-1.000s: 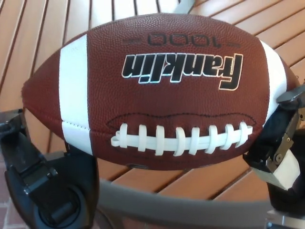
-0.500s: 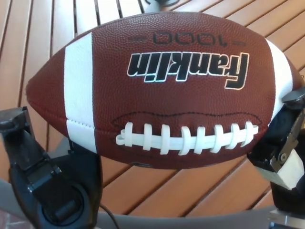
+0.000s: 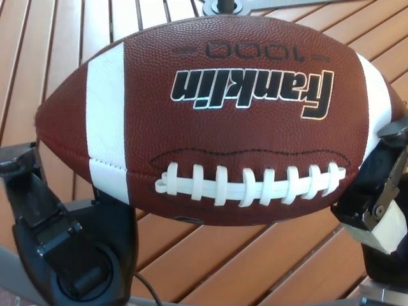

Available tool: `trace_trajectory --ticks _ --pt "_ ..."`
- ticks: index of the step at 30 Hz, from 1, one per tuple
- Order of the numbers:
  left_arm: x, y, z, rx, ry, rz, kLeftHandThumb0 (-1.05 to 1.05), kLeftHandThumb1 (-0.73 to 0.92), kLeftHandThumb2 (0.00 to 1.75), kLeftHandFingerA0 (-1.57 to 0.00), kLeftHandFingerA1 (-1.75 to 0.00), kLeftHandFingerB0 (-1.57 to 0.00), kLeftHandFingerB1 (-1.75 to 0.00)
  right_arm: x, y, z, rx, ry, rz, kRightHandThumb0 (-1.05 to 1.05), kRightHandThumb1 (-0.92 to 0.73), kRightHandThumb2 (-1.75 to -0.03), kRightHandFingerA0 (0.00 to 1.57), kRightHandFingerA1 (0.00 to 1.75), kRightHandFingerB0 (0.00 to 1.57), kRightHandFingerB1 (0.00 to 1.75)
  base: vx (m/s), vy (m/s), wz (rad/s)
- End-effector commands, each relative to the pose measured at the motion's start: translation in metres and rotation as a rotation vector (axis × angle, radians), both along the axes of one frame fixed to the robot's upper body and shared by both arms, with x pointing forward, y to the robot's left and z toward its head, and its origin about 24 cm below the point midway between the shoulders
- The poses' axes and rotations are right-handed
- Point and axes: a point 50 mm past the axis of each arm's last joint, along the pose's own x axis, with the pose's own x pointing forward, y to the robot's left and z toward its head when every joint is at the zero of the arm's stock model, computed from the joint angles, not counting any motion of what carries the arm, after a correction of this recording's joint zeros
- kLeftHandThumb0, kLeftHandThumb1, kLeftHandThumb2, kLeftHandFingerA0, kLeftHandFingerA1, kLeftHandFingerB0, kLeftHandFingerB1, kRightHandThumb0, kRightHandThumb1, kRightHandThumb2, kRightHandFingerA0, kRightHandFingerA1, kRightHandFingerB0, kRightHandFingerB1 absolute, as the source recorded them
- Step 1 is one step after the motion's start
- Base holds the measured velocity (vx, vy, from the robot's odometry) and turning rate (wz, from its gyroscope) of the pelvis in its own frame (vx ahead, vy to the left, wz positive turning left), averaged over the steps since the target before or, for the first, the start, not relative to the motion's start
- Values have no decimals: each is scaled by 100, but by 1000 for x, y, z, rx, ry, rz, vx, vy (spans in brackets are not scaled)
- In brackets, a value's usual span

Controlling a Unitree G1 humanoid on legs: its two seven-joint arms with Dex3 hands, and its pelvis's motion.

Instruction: Pick up a football using both hands and turn around and walk towards another desk and put it on the desk

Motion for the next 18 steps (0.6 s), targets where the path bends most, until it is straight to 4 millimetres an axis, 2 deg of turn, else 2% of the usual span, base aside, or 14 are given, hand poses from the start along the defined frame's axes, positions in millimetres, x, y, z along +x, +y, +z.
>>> trace_trajectory --ticks 1,6,8,9,13,14,16,18 --pt "3 -45 -6 354 3 -284 -19 58 126 -88 -175 -70 -174 1 19 -1 -55 -11 178 -12 -40 -152 101 172 101 156 65 108 2" --pt "5 -46 -6 351 16 -288 -19 61 129 -88 -175 -68 -175 3 19 -1 -71 -2 164 -13 -40 -152 102 171 102 156 58 112 3" --pt "11 -45 -7 361 32 -284 -17 62 125 -87 -175 -67 -175 8 18 -2 -106 15 118 -12 -43 -149 106 171 103 155 48 114 2" --pt "20 -43 -7 371 42 -284 -16 63 123 -86 -175 -68 -175 15 15 -5 -126 35 108 -8 -47 -144 105 171 100 153 44 114 1" --pt "40 -38 -10 418 75 -269 -17 62 121 -87 -175 -72 -172 34 9 -11 -146 79 77 -7 -46 -146 106 171 102 152 39 114 1" --pt "51 -35 -13 457 110 -250 -13 59 124 -89 -175 -76 -167 44 6 -14 -158 104 64 -6 -38 -154 106 171 102 153 36 115 1" --pt "73 -26 -22 515 179 -208 -12 59 127 -90 -175 -78 -164 64 -2 -21 -180 157 33 -5 -37 -155 105 173 102 154 36 115 0" --pt "74 -26 -22 516 182 -207 -12 59 127 -90 -175 -78 -164 66 -3 -21 -181 158 31 -5 -37 -155 105 173 102 154 34 115 1"
